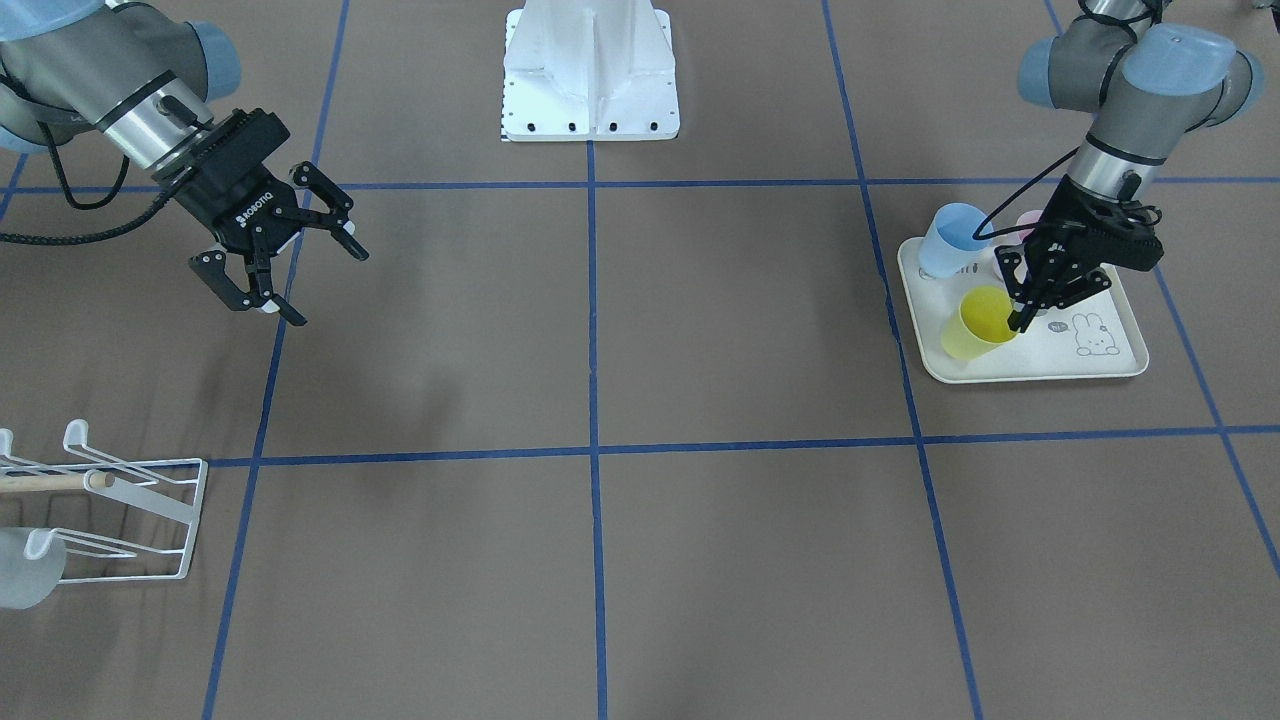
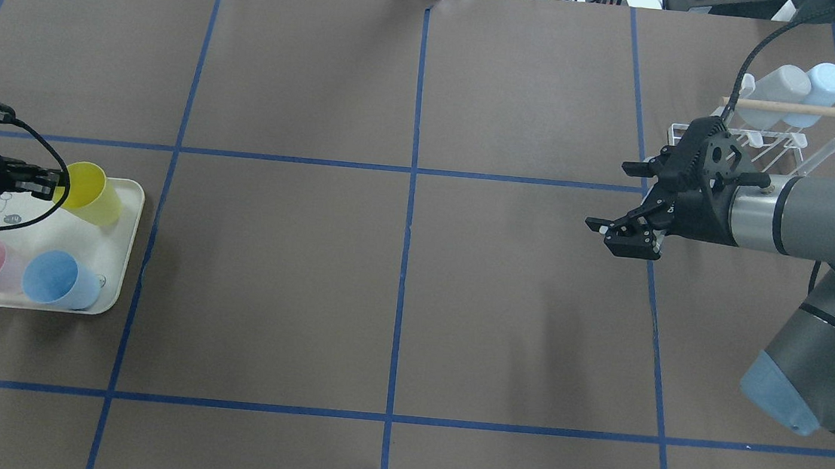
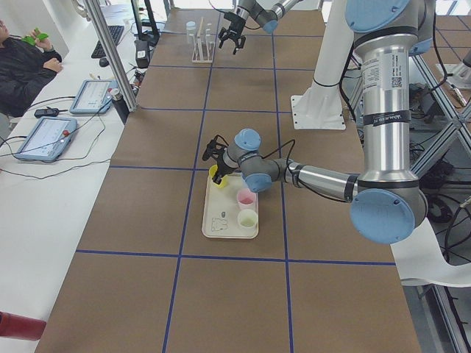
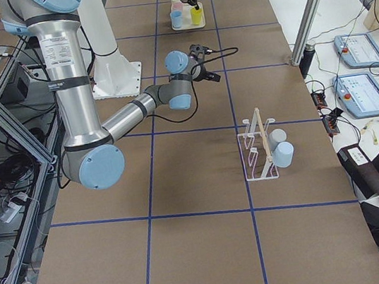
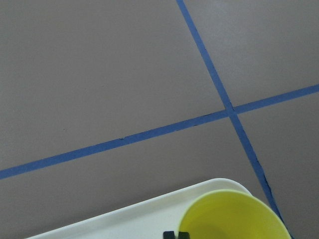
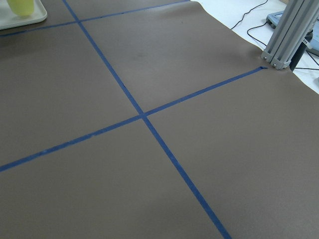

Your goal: Transfer IKEA cup to right arm and place on rack

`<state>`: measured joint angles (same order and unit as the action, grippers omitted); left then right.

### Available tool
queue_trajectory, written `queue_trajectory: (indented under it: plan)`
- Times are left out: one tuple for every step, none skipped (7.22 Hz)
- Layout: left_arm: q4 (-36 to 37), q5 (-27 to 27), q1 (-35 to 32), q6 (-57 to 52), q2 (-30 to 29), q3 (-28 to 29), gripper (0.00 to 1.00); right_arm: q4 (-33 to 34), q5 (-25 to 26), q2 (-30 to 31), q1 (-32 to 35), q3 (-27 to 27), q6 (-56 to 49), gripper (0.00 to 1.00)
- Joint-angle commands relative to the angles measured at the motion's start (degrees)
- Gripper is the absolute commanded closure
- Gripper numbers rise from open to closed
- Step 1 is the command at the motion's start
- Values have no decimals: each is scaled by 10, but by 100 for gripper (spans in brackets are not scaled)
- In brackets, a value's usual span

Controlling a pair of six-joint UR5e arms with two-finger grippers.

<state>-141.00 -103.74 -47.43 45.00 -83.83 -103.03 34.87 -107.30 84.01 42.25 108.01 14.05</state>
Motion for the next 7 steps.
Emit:
queue_trajectory:
  plan:
    - [7,-13,-16,9,2,-65,100,-2,6,-5,-19,-2,-1,0]
    - [7,-34,-16,52,-1,-87,100,-2,6,-6,-28,1,-2,0]
    - [6,-52,-10,143,-21,-109,100,-19,7,-17,-43,-2,-2,0]
    - [6,-65,-9,198,-41,-128,100,-41,14,-28,-63,-6,-1,0]
    - [5,-95,-8,254,-65,-147,100,-45,25,-45,-81,-6,-1,0]
    - [3,-111,-7,302,-95,-153,100,-44,53,-70,-112,-10,-1,0]
    - [3,-117,8,339,-127,-153,100,-42,107,-106,-156,-19,-1,0]
